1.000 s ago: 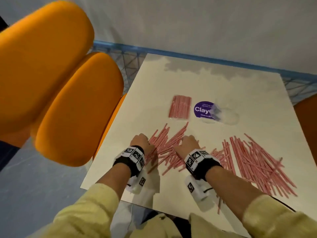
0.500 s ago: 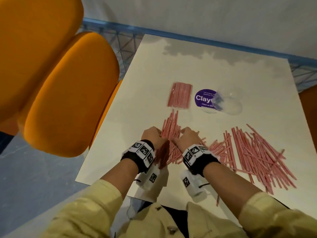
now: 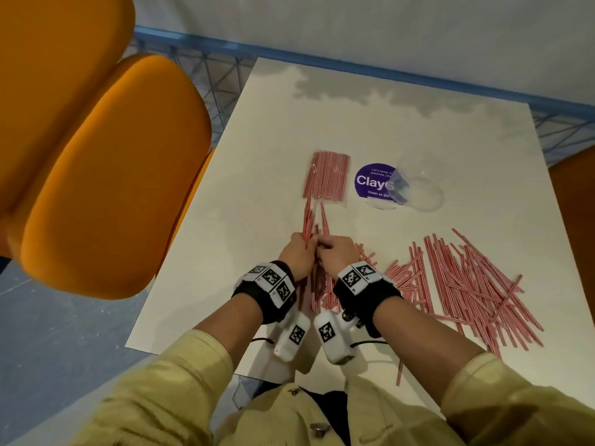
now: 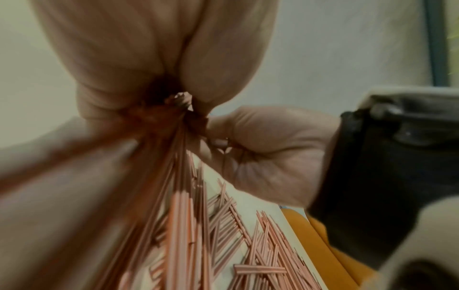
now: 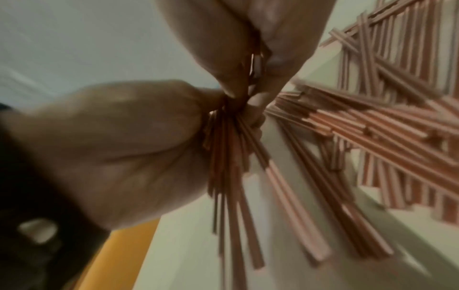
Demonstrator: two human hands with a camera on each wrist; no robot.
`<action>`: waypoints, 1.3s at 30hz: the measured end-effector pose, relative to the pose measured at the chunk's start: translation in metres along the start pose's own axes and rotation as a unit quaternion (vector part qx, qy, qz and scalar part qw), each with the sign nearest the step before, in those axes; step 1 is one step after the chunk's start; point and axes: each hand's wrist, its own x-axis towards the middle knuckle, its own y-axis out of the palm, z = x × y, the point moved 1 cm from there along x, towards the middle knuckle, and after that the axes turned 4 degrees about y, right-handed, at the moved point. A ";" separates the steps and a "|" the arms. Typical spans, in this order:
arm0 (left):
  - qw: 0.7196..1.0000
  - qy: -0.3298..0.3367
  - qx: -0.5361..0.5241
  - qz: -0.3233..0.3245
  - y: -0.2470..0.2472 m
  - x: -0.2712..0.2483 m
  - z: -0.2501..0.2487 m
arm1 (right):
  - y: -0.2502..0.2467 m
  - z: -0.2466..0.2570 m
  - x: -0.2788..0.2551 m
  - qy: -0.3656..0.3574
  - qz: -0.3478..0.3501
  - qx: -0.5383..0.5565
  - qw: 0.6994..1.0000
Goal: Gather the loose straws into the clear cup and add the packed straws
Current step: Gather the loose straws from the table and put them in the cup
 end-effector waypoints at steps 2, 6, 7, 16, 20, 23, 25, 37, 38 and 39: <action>0.999 0.015 -0.038 -0.012 -0.001 0.002 -0.001 | -0.003 0.004 0.000 -0.009 -0.002 0.029 1.000; 0.988 0.035 -0.150 -0.028 -0.004 0.003 -0.004 | -0.015 0.010 0.002 -0.020 -0.022 0.089 0.996; 0.982 0.040 -0.182 -0.031 -0.005 0.003 -0.006 | -0.017 0.010 0.003 -0.020 -0.029 0.106 0.994; 0.879 0.087 -0.436 -0.174 -0.041 0.007 -0.033 | -0.017 0.007 -0.024 0.096 0.303 0.288 0.903; 0.878 0.103 -0.437 -0.168 -0.042 0.005 -0.036 | -0.018 0.019 -0.022 0.095 0.289 0.356 0.884; 0.864 0.106 -0.466 -0.159 -0.040 0.001 -0.037 | -0.020 0.028 -0.017 0.053 0.241 0.249 0.936; 0.861 0.110 -0.477 -0.136 -0.036 -0.002 -0.039 | -0.017 0.031 -0.017 0.036 0.214 0.186 0.958; 0.867 0.153 -0.455 -0.130 -0.037 -0.009 -0.044 | -0.030 0.028 -0.026 0.139 0.308 0.304 0.891; 0.872 0.147 -0.451 -0.117 -0.034 -0.011 -0.044 | -0.030 0.030 -0.025 0.132 0.303 0.343 0.879; 0.878 0.140 -0.445 -0.105 -0.031 -0.012 -0.044 | -0.029 0.031 -0.023 0.129 0.301 0.376 0.867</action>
